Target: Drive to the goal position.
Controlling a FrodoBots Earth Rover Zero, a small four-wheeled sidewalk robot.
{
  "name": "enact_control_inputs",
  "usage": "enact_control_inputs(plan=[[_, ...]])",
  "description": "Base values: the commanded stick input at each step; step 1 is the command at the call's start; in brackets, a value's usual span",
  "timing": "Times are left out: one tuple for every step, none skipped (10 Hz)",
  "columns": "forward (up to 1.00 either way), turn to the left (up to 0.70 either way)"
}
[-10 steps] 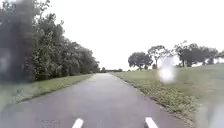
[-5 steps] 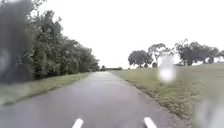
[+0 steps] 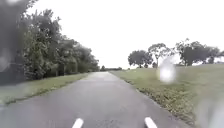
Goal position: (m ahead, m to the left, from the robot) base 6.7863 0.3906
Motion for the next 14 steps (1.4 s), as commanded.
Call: enact_control_inputs(plan=[[0.85, 0.00], [0.85, 0.00], [0.85, 0.00], [0.85, 0.00], [0.85, 0.03], [0.85, 0.34], [0.85, 0.34], [0.85, 0.22], [0.85, 0.10], [0.85, 0.00], [0.85, 0.00], [0.85, 0.00], [0.85, 0.00], [0.85, 0.19]])
